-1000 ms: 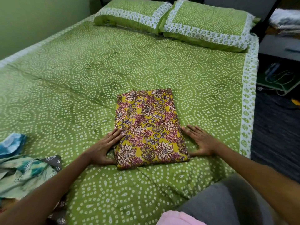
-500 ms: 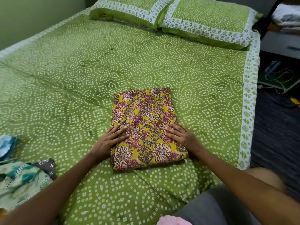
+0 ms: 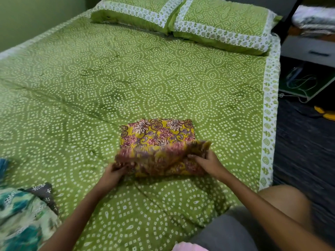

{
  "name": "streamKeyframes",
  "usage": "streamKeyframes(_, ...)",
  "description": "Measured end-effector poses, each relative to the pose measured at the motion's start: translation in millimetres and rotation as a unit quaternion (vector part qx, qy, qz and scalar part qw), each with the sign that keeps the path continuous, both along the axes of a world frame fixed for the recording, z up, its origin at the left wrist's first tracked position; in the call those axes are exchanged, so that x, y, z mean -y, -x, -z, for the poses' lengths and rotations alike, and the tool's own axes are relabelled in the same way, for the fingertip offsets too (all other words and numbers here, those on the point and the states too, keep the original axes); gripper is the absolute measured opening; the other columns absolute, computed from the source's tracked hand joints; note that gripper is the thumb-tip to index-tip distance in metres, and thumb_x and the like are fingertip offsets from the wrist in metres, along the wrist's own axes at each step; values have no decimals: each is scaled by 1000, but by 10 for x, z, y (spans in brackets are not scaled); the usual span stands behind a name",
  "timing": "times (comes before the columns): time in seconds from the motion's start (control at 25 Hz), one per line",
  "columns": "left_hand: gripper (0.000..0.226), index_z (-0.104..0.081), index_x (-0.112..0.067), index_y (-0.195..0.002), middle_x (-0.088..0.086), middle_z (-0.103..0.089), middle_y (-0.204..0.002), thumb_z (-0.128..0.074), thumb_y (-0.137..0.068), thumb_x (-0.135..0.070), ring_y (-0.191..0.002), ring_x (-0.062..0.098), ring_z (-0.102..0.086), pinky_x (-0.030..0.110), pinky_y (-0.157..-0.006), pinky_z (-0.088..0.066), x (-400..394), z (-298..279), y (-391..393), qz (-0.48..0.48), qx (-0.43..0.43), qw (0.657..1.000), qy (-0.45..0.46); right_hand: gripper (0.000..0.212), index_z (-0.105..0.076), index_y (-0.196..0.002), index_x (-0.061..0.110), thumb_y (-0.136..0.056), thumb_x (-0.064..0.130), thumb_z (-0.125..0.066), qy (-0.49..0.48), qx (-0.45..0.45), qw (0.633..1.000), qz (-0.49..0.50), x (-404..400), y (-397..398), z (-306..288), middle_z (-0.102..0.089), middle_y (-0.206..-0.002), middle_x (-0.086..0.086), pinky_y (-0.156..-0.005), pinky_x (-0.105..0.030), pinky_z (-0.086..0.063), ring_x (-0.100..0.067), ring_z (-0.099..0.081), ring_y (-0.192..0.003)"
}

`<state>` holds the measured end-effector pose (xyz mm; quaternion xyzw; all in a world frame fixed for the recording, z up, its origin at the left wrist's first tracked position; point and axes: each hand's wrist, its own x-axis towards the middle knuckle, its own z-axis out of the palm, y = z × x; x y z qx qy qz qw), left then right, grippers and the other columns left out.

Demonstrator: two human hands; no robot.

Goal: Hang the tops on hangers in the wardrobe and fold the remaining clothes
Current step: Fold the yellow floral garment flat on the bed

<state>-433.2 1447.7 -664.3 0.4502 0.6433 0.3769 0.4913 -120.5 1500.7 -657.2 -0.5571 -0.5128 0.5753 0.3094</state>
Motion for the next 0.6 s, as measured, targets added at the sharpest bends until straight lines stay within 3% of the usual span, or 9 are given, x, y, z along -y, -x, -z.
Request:
streamKeyframes(0.04, 17, -64, -10, -77, -8, -69, -60, -55, -92, -9, -54, -3, -61, 10, -53, -48, -79, -35, -62, -42, 13, 999, 10, 15, -67, -85, 11, -81, 26, -71, 3, 10, 999, 43, -120, 56, 10, -71, -91, -13, -80, -36, -53, -31, -66, -92)
streamKeyframes(0.12, 22, -60, -10, -71, -1, -67, -62, -55, -92, -16, -52, 0, -61, 14, -51, -48, -267, -72, -153, -115, -11, 993, 4, 34, -60, -91, 8, -83, 41, -66, 44, 27, 993, 104, -336, 164, -29, -65, -91, -11, -81, -39, -49, -27, -61, -91)
streamKeyframes(0.24, 46, -63, -1, -77, 21, -68, -82, -53, -91, -44, -72, 26, -65, 34, -68, -53, -499, 43, -100, -120, -136, 982, 52, 58, -45, -133, 9, -88, 41, -60, 105, 30, 987, 114, -501, 254, 92, -52, -131, -6, -98, -34, -38, -24, -49, -120)
streamKeyframes(0.32, 59, -64, 1, -79, 18, -67, -78, -49, -90, -54, -74, 32, -63, 38, -72, -50, -574, 70, -130, -117, -182, 972, 87, 61, -41, -138, 8, -88, 38, -61, 107, 57, 985, 125, -501, 273, 194, -49, -138, -8, -98, -34, -39, -26, -49, -123)
streamKeyframes(0.4, 52, -54, -1, -72, 14, -57, -69, -48, -93, -47, -68, 27, -54, 33, -64, -40, -648, 29, -239, -144, -236, 960, 39, 50, -44, -136, 9, -93, 32, -55, 53, 97, 984, 138, -551, 319, 157, -56, -128, -6, -93, -32, -44, -26, -55, -115)
streamKeyframes(0.52, 36, -54, -1, -81, 15, -52, -72, -46, -97, -32, -70, 22, -46, 32, -63, -32, -647, -3, -341, -201, -263, 941, -65, 35, -49, -129, 9, -99, 27, -43, -73, 137, 979, 132, -651, 388, 106, -63, -103, -3, -77, -33, -51, -19, -61, -87)
streamKeyframes(0.6, 37, -58, 3, -85, 21, -58, -79, -46, -98, -31, -74, 26, -52, 32, -63, -32, -688, 60, -306, -214, -267, 939, -40, 25, -57, -101, 10, -101, 26, -38, -87, 183, 972, 122, -720, 407, 163, -60, -81, -5, -61, -30, -43, -14, -51, -67)
